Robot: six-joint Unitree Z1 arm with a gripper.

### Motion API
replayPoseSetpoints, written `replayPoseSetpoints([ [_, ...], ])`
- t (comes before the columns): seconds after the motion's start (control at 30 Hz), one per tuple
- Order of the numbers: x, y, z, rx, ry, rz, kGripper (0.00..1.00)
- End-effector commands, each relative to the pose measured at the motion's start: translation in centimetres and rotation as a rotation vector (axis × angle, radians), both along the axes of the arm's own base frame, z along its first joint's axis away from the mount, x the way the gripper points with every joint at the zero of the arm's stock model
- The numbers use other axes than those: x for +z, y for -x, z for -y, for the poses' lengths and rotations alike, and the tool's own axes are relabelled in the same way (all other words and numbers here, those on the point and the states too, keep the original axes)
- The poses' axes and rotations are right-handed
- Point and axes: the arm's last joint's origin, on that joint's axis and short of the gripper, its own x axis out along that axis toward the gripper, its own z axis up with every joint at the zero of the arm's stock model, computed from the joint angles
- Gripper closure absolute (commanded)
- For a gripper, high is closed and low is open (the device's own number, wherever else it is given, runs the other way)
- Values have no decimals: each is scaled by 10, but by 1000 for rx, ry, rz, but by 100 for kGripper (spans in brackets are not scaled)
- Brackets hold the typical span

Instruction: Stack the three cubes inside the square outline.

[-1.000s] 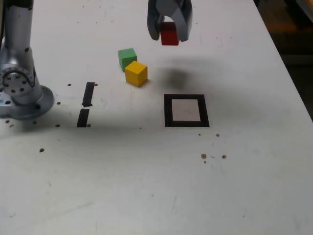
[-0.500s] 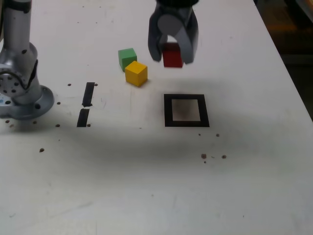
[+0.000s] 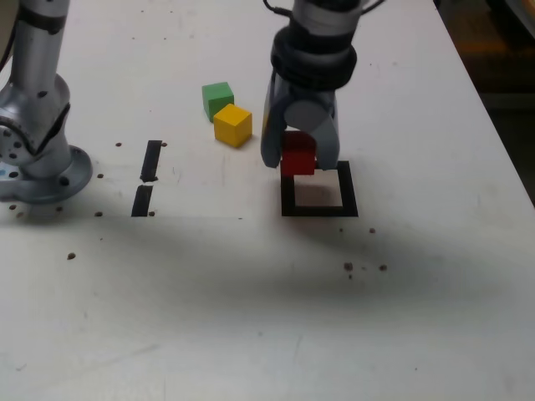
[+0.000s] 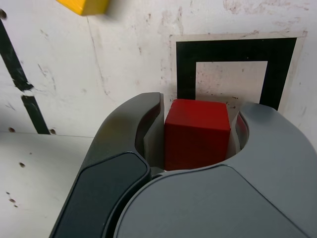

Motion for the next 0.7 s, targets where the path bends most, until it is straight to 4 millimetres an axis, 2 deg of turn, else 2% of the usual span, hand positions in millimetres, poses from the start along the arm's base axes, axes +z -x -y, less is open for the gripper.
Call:
replayPoseSetpoints([
  [0.0, -2, -4, 1, 13, -3, 0, 79],
  [0.3, -5, -11, 3, 22, -10, 5, 79],
  [0.67, -23, -22, 4, 23, -9, -9, 76],
])
